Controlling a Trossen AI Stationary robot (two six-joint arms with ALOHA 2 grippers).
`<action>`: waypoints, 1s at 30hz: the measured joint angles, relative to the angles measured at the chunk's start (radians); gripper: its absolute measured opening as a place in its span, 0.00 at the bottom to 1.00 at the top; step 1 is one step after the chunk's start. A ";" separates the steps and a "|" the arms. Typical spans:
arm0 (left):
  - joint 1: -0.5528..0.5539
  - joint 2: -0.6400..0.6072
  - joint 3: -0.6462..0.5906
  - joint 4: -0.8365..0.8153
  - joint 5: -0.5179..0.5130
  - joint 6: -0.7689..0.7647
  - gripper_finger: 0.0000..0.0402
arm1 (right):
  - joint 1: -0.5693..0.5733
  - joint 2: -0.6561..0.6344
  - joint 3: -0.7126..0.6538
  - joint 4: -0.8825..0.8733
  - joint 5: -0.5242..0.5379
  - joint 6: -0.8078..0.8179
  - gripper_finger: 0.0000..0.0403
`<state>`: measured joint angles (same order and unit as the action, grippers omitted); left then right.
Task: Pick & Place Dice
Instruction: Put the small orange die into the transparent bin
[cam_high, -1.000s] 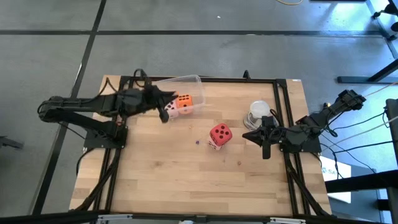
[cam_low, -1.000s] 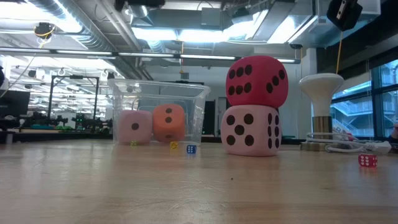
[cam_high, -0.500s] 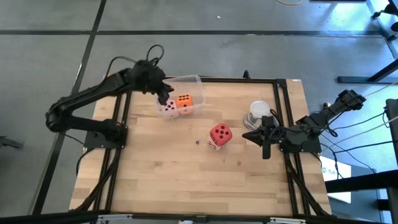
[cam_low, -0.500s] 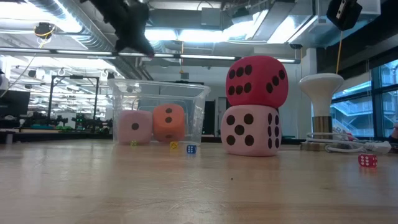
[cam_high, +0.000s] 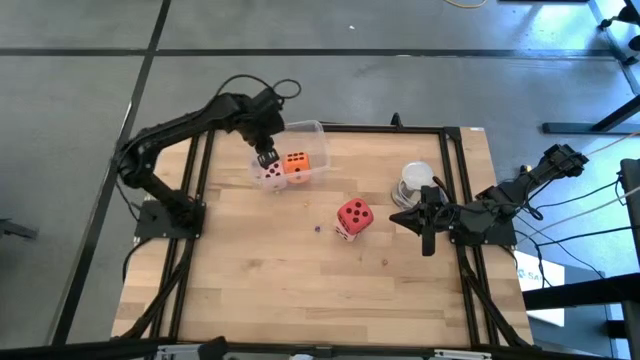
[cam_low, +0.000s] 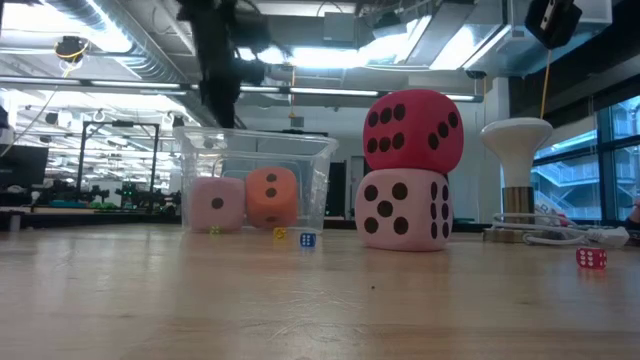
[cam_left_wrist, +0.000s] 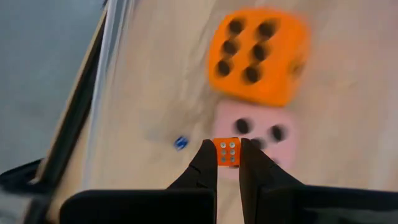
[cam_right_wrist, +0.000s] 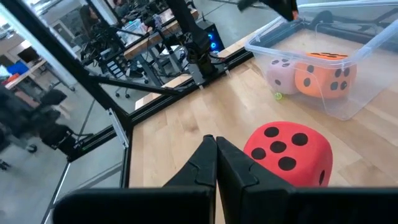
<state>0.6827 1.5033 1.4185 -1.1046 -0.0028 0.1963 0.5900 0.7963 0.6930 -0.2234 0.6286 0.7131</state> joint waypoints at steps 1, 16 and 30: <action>0.000 0.017 0.000 -0.010 -0.029 0.016 0.02 | 0.000 0.000 0.000 0.000 0.009 0.008 0.00; 0.000 0.144 0.000 -0.135 -0.121 0.075 0.02 | -0.014 0.000 0.000 0.011 0.019 0.069 0.00; -0.006 0.144 0.000 -0.103 -0.143 0.130 0.10 | -0.063 0.000 0.000 0.022 0.082 0.224 0.00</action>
<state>0.6767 1.6478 1.4189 -1.2078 -0.1463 0.3259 0.5267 0.7963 0.6930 -0.2016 0.7105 0.9372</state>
